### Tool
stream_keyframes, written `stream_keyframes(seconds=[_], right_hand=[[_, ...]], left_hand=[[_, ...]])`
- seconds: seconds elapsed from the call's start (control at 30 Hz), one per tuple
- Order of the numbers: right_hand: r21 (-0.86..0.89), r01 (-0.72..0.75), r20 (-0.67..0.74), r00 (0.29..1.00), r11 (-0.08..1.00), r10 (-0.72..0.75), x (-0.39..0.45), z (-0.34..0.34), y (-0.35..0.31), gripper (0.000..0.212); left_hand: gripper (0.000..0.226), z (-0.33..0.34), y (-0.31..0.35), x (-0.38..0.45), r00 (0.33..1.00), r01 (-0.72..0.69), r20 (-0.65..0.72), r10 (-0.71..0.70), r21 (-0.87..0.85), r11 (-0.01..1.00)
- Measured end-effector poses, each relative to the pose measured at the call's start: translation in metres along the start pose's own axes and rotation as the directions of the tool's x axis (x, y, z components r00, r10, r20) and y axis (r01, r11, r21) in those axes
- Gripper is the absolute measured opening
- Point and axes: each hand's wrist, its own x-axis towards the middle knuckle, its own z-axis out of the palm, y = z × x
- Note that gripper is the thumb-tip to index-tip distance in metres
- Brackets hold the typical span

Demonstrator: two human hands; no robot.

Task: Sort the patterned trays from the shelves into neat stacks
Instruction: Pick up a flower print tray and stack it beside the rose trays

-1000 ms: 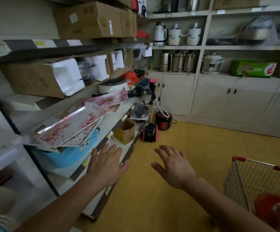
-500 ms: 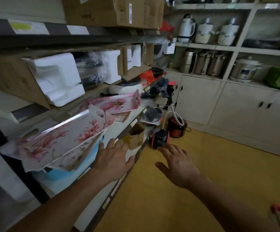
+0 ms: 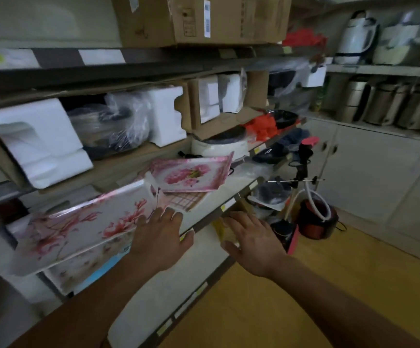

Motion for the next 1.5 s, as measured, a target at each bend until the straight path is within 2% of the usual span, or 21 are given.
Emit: stream_keyframes(seconds=[0.17, 0.33, 0.4, 0.6, 0.77, 0.97, 1.13, 1.23, 1.4, 1.5], right_hand=[[0.039, 0.116, 0.015, 0.993, 0.993, -0.116, 0.035, -0.003, 0.037, 0.08], [0.081, 0.218, -0.021, 0.976, 0.973, -0.217, 0.081, -0.002, 0.051, 0.071], [0.085, 0.271, -0.064, 0.962, 0.959, -0.266, 0.103, 0.001, 0.054, 0.064], [0.043, 0.421, -0.089, 0.905, 0.906, -0.416, 0.178, 0.003, 0.062, 0.055], [0.032, 0.518, -0.017, 0.855, 0.855, -0.518, 0.239, 0.003, 0.06, 0.061], [-0.017, 0.65, 0.036, 0.76, 0.76, -0.649, 0.309, 0.02, 0.042, 0.058], [0.044, 0.761, 0.026, 0.646, 0.647, -0.763, 0.354, 0.034, 0.028, 0.059], [0.088, 0.814, 0.048, 0.573, 0.574, -0.818, 0.38, 0.049, 0.022, 0.058], [0.117, 0.882, 0.081, 0.449, 0.456, -0.89, 0.419, 0.082, 0.014, 0.06], [0.142, 0.896, 0.129, 0.404, 0.42, -0.905, 0.442, 0.104, 0.01, 0.063]], left_hand=[[0.081, 0.0, 0.023, 0.021, 0.994, 0.105, 0.02, -0.105, 0.008, 0.994], [0.07, 0.003, 0.021, 0.05, 0.975, 0.212, 0.061, -0.213, 0.015, 0.977], [0.075, 0.005, 0.016, 0.063, 0.969, 0.239, 0.063, -0.239, 0.009, 0.971], [0.064, 0.021, -0.01, 0.111, 0.936, 0.338, 0.104, -0.335, -0.007, 0.941], [0.063, 0.031, -0.022, 0.136, 0.892, 0.443, 0.129, -0.433, -0.055, 0.895], [0.059, 0.029, -0.03, 0.145, 0.772, 0.626, 0.179, -0.61, -0.045, 0.778], [0.059, 0.026, -0.023, 0.158, 0.683, 0.722, 0.216, -0.698, -0.055, 0.69], [0.061, 0.034, -0.017, 0.168, 0.595, 0.794, 0.233, -0.769, -0.024, 0.608], [0.065, 0.051, -0.008, 0.195, 0.41, 0.892, 0.272, -0.87, 0.077, 0.445], [0.06, 0.069, -0.003, 0.212, 0.328, 0.924, 0.265, -0.907, 0.108, 0.366]])
